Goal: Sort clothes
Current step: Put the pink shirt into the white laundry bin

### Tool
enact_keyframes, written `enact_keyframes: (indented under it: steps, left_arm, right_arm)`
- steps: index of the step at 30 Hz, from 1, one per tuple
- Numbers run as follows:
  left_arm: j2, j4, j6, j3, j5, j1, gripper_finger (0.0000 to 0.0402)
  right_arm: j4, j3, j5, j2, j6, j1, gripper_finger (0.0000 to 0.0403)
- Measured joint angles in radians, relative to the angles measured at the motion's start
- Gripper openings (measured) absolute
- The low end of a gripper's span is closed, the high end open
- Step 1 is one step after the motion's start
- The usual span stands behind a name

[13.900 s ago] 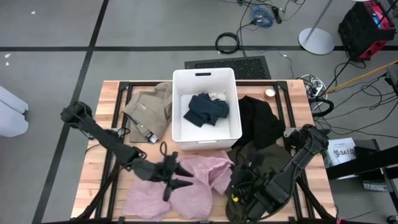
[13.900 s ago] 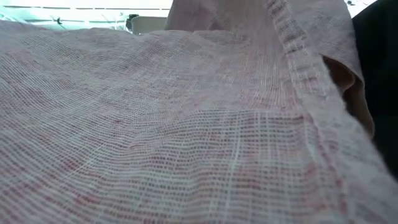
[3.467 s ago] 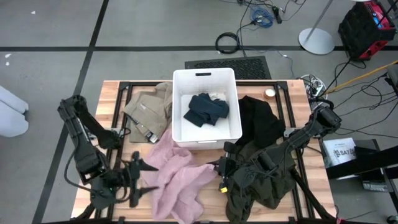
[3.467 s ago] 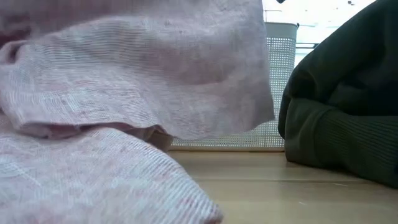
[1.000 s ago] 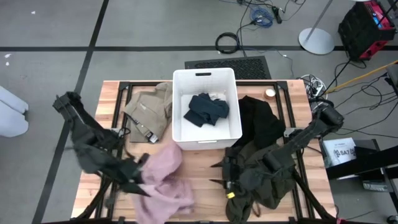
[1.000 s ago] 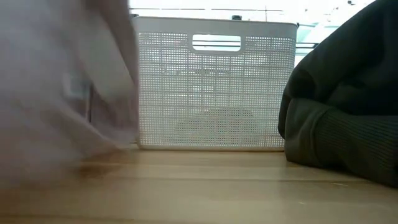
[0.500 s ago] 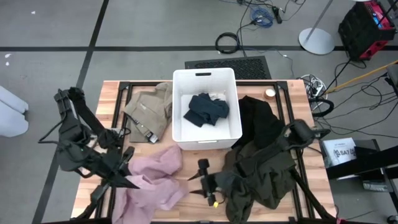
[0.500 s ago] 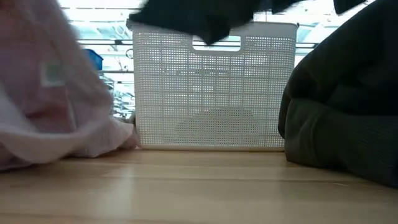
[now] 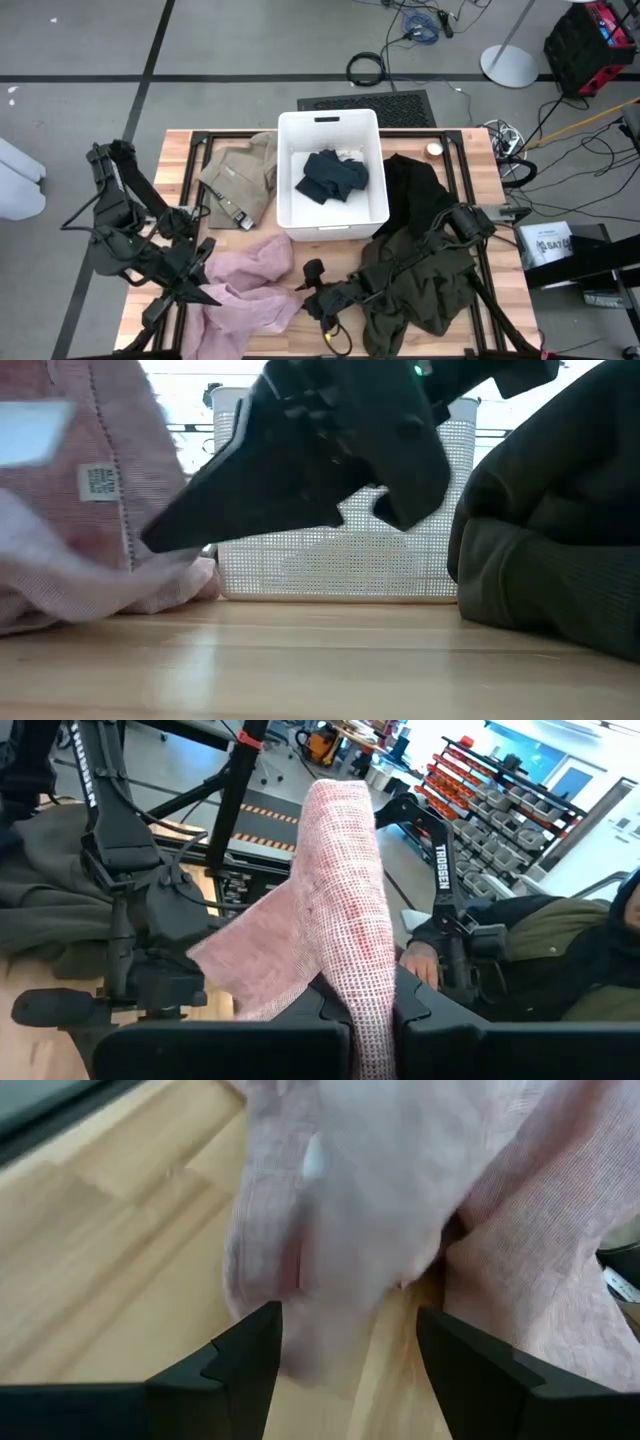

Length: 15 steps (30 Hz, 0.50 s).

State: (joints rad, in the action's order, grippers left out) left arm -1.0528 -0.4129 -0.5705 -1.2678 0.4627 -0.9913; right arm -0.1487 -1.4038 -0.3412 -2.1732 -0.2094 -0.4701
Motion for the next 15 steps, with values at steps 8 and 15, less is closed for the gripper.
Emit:
enact_keyframes:
  steps: [8, 15]
  left_arm:
    - [-0.009, 0.000, 0.000, 0.005, 0.000, 0.000, 0.0013]
    - [-0.012, -0.002, 0.000, 0.014, -0.001, 0.000, 0.0013]
  right_arm:
    - [-0.047, -0.009, 0.003, -0.032, 0.168, 0.031, 0.0199]
    - [-0.035, -0.009, 0.072, -0.030, 0.296, 0.061, 0.0016]
